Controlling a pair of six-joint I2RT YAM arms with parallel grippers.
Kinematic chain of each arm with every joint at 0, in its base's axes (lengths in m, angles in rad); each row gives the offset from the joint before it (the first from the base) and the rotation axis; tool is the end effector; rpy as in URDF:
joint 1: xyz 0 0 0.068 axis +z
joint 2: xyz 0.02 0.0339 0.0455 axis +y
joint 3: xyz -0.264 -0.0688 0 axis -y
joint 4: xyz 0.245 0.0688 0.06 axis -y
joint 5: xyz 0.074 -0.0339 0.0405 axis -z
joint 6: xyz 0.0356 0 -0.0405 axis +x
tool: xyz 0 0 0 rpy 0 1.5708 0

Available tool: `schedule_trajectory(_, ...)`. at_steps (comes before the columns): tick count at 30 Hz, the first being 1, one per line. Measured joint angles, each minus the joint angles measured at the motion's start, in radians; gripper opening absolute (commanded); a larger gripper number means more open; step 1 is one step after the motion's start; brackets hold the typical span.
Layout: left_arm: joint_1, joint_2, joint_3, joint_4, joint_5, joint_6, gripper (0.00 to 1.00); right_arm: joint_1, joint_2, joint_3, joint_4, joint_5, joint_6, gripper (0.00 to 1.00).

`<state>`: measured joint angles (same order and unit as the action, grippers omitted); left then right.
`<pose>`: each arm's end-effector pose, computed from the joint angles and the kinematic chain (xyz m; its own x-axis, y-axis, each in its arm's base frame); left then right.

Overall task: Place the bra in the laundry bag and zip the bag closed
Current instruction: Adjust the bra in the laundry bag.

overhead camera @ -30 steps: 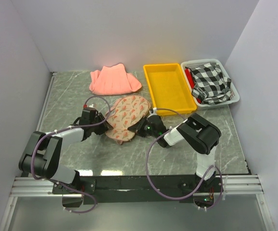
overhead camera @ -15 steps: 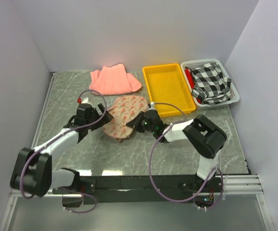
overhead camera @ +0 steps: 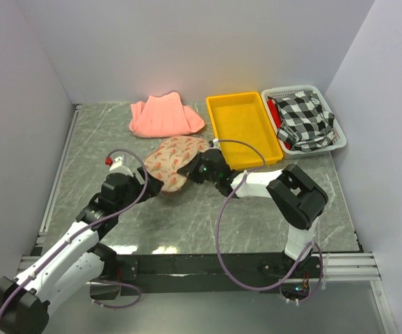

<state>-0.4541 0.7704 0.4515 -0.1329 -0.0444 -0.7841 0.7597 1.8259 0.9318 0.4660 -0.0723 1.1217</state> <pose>0.1630 -0.0778 0.2297 -0.5619 -0.5108 -0.6507 0.0078 0.7833 -0.6216 0.2784 0.2680 0.1701 -0.7924 0.4865 -0.3680 -0.0478 0.5519 0.8326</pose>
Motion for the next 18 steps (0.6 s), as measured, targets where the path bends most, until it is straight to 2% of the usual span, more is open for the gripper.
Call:
schedule_trajectory(8,-0.103,-0.082,-0.084,-0.050,-0.019,-0.076,0.81,0.000,0.008,0.027,-0.036,-0.003,0.003,0.00)
schedule_trajectory(13,-0.143,-0.090,-0.140,-0.039,-0.042,-0.140,0.87,-0.001,0.009,0.052,-0.042,-0.010,0.005,0.00)
schedule_trajectory(18,-0.181,-0.068,-0.147,-0.054,-0.137,-0.184,0.90,-0.006,0.009,0.054,-0.043,-0.019,0.006,0.00)
